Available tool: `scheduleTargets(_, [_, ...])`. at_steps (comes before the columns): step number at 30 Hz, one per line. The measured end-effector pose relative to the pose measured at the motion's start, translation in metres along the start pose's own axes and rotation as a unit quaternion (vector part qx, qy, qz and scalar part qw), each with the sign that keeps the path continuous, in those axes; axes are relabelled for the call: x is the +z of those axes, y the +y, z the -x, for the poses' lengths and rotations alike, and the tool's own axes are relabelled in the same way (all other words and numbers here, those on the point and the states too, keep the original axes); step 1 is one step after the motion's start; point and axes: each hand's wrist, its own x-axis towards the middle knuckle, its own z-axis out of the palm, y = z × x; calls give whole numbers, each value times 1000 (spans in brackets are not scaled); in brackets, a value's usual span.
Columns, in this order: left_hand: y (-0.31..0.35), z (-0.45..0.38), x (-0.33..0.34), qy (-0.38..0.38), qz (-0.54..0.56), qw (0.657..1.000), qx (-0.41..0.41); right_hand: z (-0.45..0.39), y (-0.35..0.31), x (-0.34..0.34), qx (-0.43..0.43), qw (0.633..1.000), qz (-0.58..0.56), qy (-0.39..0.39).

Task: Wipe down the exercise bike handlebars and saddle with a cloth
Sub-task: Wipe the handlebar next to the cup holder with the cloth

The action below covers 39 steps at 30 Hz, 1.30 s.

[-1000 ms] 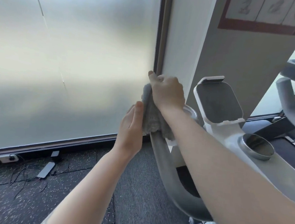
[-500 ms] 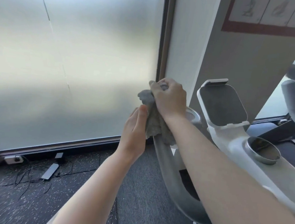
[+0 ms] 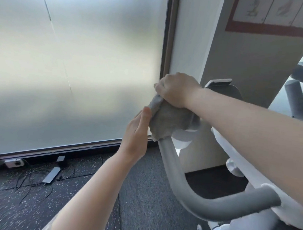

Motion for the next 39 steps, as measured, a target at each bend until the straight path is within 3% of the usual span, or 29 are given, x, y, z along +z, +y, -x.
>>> scheduleTargets(3, [-3,2,1,-3,7,1000,11,-5,-23,-10,-5,971,232,-51])
scheduleTargets(5, [-6,5,4,0,-38,999,13,-3,-37,6,7,969,245,-12])
scheduleTargets(7, [-9,12,9,-1,-106,994,17,2,-30,24,66,991,47,109])
scheduleTargets(8, [-11,17,13,-2,-133,991,25,6,-25,31,108,975,-114,158])
scheduleTargets(9, [-11,23,18,0,-146,989,27,10,-22,37,136,924,-296,198])
scheduleTargets(10, [-12,29,24,6,-146,989,28,15,-22,44,149,869,-410,233])
scheduleTargets(11, [-14,36,29,14,-138,990,35,22,-25,50,151,844,-441,265])
scheduleTargets(13, [-19,46,33,30,-104,993,47,40,-35,61,136,859,-405,282])
scheduleTargets(18, [-20,70,21,116,-7,992,44,97,-38,74,41,950,-257,173])
scheduleTargets(20, [-16,74,19,148,18,988,37,133,-41,73,17,965,-241,105])
scheduleTargets(24, [-12,72,25,162,16,987,7,188,-44,49,62,975,-199,-77])
scheduleTargets(26, [-14,73,26,157,10,988,1,187,-44,36,100,975,-150,-129])
scheduleTargets(30, [-14,78,28,166,34,986,-8,138,-45,28,190,948,-199,-162])
scheduleTargets(32, [-11,82,29,183,33,983,-5,118,-45,40,224,926,-281,-118])
scheduleTargets(34, [-6,87,31,195,29,980,-3,116,-45,53,253,880,-399,-53])
scheduleTargets(35, [-4,90,32,198,29,980,-4,119,-41,59,271,824,-496,-48])
scheduleTargets(37, [-3,96,33,201,31,979,-14,124,-29,62,290,647,-690,-144])
scheduleTargets(38, [-4,98,33,201,38,979,-22,124,-23,61,286,575,-734,-221])
scheduleTargets(39, [-3,98,33,197,49,979,-31,120,-18,59,269,529,-757,-273])
